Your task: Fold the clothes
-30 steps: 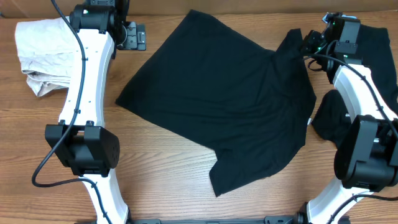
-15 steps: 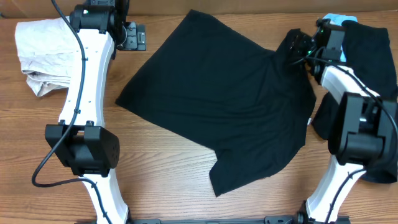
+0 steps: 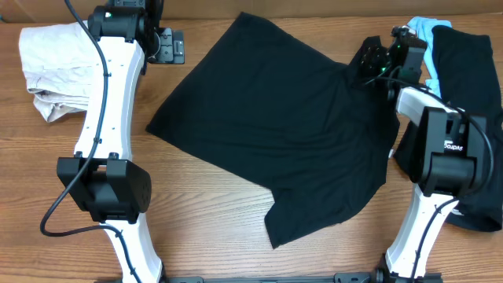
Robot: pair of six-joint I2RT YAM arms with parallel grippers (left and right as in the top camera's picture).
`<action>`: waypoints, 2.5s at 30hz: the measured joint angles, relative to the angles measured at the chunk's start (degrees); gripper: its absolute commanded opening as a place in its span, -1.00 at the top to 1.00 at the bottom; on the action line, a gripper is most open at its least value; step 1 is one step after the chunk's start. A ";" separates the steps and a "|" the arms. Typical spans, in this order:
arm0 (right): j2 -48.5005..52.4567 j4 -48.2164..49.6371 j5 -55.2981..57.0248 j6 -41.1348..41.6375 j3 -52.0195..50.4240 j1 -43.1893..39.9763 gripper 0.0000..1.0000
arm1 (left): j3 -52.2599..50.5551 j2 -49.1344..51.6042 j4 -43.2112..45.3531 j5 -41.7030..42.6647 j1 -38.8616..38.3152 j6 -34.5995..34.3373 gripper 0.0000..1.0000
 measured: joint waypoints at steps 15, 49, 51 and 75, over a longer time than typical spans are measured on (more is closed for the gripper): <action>1.27 -12.63 0.15 0.28 5.20 0.52 0.93 | 0.00 0.00 0.68 0.00 0.00 0.00 -1.00; -2.78 -64.32 -2.75 3.43 25.09 -20.46 -0.57 | -2.71 0.00 3.50 1.77 0.00 2.91 -1.00; -3.98 -66.20 -4.57 3.45 25.09 -19.78 -0.57 | -2.71 0.00 3.52 4.98 0.00 6.16 -1.00; -35.36 -95.93 -8.09 -0.44 26.25 -2.97 -0.91 | -5.70 18.58 7.87 14.43 -21.46 28.09 -1.00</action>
